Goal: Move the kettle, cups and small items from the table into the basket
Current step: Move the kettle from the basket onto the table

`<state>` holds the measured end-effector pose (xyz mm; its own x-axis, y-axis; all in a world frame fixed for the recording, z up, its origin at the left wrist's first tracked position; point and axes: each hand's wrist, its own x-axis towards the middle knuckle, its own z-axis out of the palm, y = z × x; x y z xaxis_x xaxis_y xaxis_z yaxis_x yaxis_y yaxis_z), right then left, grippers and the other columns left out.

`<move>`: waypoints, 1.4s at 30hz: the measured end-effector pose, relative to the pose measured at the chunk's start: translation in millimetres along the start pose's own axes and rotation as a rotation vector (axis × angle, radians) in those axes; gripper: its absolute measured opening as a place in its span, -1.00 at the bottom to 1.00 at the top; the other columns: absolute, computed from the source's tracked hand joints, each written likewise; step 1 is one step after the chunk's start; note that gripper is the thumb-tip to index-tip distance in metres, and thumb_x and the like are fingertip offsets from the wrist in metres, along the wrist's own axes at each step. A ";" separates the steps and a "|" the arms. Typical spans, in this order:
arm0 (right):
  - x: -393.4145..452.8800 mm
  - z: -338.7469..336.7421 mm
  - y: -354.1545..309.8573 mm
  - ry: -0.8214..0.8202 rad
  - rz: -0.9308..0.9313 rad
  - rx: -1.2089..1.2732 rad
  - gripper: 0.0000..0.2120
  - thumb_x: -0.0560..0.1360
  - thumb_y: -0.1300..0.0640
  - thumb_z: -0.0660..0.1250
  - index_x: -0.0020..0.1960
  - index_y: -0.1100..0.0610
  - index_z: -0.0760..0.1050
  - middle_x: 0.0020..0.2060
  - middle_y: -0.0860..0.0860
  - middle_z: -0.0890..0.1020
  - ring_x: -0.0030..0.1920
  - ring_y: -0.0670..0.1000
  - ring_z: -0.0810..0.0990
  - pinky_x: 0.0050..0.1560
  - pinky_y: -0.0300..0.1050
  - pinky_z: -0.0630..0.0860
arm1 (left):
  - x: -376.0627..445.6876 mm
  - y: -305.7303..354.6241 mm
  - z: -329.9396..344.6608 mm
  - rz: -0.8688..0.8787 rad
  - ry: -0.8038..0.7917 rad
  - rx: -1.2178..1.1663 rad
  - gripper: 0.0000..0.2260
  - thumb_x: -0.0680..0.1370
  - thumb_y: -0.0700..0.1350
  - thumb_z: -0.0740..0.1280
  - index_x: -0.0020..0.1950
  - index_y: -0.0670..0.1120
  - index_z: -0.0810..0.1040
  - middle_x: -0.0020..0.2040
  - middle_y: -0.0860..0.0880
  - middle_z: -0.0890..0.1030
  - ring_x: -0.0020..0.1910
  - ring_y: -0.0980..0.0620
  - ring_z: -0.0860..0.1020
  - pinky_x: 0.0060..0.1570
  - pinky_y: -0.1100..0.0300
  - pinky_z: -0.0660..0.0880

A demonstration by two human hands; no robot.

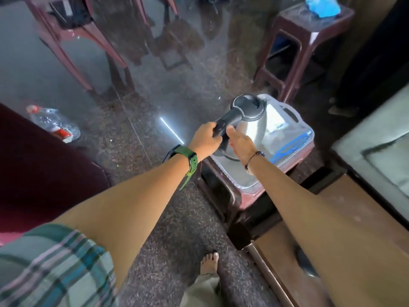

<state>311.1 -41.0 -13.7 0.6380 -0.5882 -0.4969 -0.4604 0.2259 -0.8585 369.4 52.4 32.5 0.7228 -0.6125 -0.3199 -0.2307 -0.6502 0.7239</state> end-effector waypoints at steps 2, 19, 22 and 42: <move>9.4 9.8 1.5 0.030 0.037 0.101 -0.77 0.56 -0.01 0.21 -0.22 0.07 0.40 -0.40 -0.07 0.42 -0.41 -0.14 0.37 -0.41 -0.34 0.29 | 11.2 -6.6 5.1 0.015 -0.022 0.000 -0.62 0.49 -0.28 0.27 0.31 -0.19 0.39 0.11 -0.13 0.56 0.10 -0.09 0.54 0.00 0.24 0.42; 2.4 -6.5 -25.9 0.190 0.076 0.368 -0.81 0.39 0.30 0.40 -0.33 0.19 0.44 -0.45 0.11 0.51 -0.42 0.06 0.48 -0.16 -0.02 0.54 | 16.4 14.4 40.7 0.149 0.048 0.104 -0.76 0.46 -0.21 0.35 0.10 -0.23 0.50 -0.06 -0.25 0.66 -0.01 -0.23 0.61 0.01 -0.02 0.56; -21.3 -34.5 -30.6 0.154 0.011 0.458 -0.83 0.41 0.40 0.34 -0.30 0.21 0.46 -0.41 0.12 0.51 -0.38 0.07 0.49 -0.21 -0.08 0.52 | -5.9 34.6 51.8 0.249 0.126 0.176 -0.73 0.47 -0.20 0.32 0.16 -0.19 0.50 0.00 -0.20 0.65 0.03 -0.21 0.59 -0.02 0.04 0.49; -356.8 -270.0 86.5 0.452 0.054 0.090 -0.88 0.19 0.34 0.31 -0.42 0.20 0.38 -0.47 0.10 0.38 -0.42 0.02 0.36 -0.39 -0.12 0.31 | -350.7 143.1 287.4 0.377 -0.194 -0.491 -0.60 0.49 -0.29 0.29 0.30 -0.24 0.27 0.13 -0.06 0.50 0.10 0.06 0.50 0.14 0.23 0.46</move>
<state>-123.0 -21.3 123.5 0.2726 -0.8488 -0.4530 -0.4173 0.3199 -0.8506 -104.3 45.0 72.5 0.5093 -0.8585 -0.0606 -0.0881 -0.1220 0.9886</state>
